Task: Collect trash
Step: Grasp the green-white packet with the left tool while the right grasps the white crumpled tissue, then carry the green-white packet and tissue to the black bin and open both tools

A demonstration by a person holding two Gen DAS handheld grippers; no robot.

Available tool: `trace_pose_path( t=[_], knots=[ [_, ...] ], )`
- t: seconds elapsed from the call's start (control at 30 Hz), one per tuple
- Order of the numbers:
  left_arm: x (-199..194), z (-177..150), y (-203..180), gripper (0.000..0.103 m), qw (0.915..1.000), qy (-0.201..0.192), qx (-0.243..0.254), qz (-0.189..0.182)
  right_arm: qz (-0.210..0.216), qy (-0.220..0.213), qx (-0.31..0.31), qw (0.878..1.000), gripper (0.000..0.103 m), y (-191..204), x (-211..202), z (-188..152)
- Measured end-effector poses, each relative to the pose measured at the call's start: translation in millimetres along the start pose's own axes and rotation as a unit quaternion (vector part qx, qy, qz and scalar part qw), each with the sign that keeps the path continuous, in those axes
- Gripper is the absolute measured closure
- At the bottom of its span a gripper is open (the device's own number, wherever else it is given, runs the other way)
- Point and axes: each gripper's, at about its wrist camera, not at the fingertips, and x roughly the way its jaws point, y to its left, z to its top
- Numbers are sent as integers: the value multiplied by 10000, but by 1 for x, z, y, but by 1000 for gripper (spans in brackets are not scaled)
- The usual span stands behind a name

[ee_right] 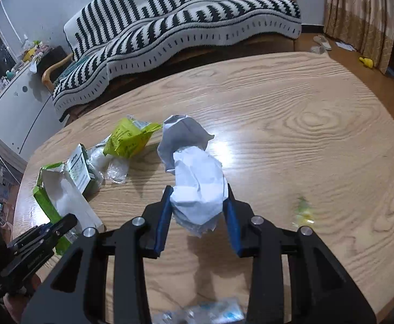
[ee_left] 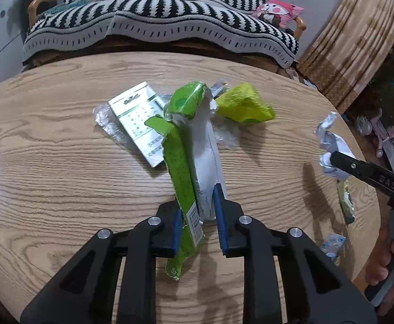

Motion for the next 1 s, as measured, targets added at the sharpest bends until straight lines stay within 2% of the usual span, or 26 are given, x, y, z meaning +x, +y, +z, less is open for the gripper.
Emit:
trace_pose_path(
  t=[0.17,0.27,0.47,0.67,0.87,1.0],
  knots=[
    [-13,-2,-33,83,9992,-256,256,-178,-120,-287,145,9994,67,-34,-43,-10],
    [-19,-6,-70,83,9967,-423,612,-319,-279,-431,301,9982,67,-64,-69,-18],
    [-23,-24,-159,83,9845,-474,1417,-920,-771,-674,742,9920,67,-143,-124,-46],
    [-23,-62,-256,83,9614,-403,2185,-1621,-1241,-733,1278,9813,67,-231,-172,-92],
    [-20,-114,-353,83,9279,-225,2944,-2278,-1651,-708,1907,9651,66,-315,-212,-149],
    [-13,-150,-407,83,9059,-20,3400,-2526,-1843,-431,2238,9561,66,-359,-223,-184]
  ],
)
